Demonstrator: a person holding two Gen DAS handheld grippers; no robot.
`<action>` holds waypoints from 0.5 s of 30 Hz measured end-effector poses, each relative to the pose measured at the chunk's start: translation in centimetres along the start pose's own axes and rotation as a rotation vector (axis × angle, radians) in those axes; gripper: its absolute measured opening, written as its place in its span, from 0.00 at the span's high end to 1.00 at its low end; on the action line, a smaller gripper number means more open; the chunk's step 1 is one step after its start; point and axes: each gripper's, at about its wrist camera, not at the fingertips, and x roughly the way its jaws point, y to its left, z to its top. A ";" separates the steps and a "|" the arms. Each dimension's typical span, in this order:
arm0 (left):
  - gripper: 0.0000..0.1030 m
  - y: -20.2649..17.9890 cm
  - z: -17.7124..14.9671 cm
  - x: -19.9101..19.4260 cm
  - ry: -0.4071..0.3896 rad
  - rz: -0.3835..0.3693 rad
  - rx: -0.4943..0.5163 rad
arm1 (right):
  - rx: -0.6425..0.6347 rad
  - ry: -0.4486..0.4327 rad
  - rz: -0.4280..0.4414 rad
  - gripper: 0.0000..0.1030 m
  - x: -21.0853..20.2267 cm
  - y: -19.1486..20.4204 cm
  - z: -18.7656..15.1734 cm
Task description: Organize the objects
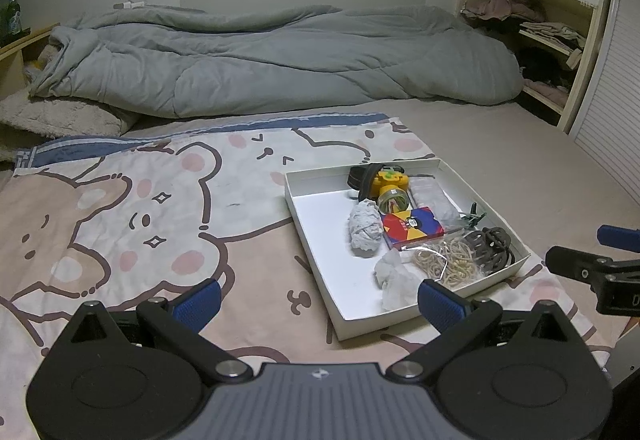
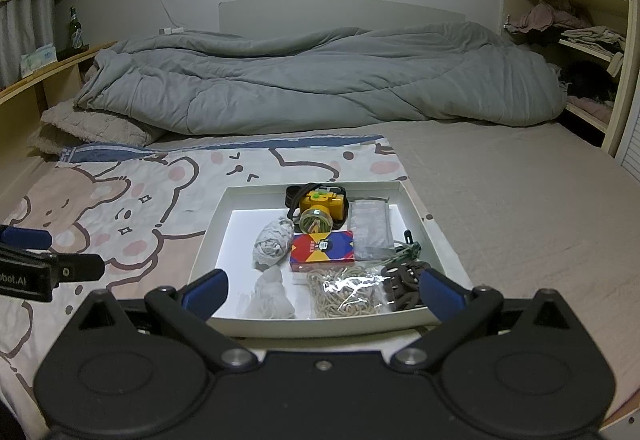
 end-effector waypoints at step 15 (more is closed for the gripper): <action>0.00 -0.2 -0.1 -0.1 -0.005 0.006 0.003 | 0.009 0.003 0.002 0.00 0.0 0.1 0.0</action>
